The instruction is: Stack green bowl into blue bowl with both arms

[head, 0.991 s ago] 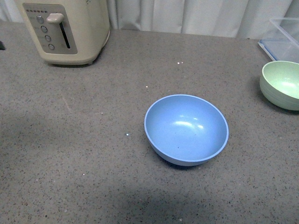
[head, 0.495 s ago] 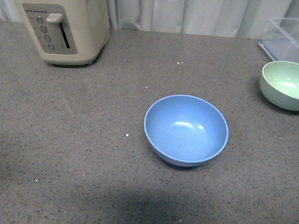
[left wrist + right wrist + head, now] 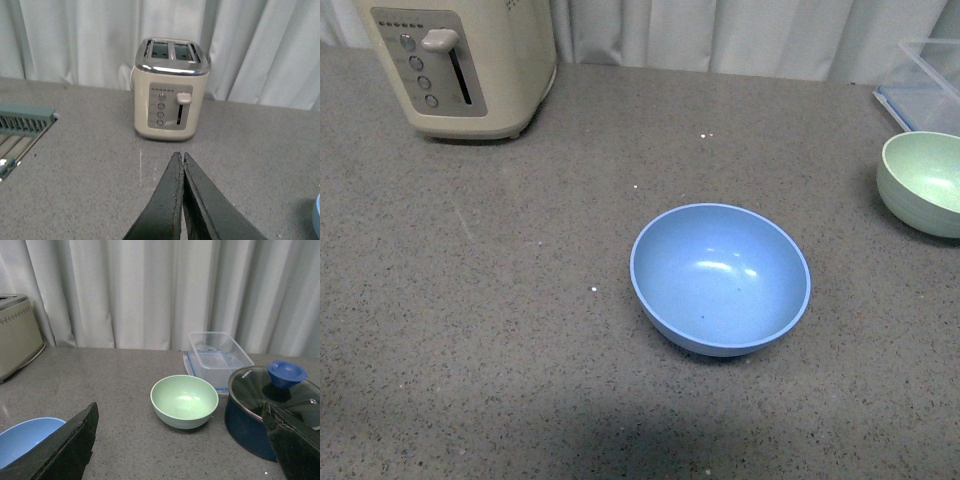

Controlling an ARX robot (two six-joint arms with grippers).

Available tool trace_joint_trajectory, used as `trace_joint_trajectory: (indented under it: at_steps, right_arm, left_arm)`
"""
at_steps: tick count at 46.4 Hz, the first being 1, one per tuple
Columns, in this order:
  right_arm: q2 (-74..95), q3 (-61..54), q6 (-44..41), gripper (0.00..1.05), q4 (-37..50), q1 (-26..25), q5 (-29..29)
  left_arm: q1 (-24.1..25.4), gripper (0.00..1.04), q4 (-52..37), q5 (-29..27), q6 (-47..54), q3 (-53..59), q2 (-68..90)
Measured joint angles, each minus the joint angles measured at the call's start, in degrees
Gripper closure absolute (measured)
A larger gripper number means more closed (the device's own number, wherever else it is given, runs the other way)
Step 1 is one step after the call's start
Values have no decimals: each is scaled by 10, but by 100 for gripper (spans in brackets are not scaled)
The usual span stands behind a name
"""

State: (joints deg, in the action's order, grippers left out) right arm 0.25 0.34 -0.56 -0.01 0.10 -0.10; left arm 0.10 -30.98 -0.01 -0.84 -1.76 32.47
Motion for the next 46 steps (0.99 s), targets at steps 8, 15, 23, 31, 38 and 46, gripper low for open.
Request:
trace_joint_trajectory:
  at_steps: [8, 15, 23, 31, 38, 46]
  right_arm:
    - [0, 0, 0, 9, 0, 0, 0]
    - [0, 0, 0, 9, 0, 0, 0]
    - [0, 0, 0, 9, 0, 0, 0]
    - [0, 0, 0, 9, 0, 0, 0]
    - [0, 0, 0, 9, 0, 0, 0]
    - [0, 0, 0, 9, 0, 0, 0]
  left_arm:
    - [0, 101, 32, 0, 3, 7, -44]
    - [0, 101, 80, 0, 4, 7, -96]
    - [0, 101, 122, 0, 4, 7, -139]
    - [0, 101, 158, 0, 4, 7, -175]
    - [0, 101, 185, 0, 4, 7, -202]
    - [0, 101, 250, 0, 4, 7, -257]
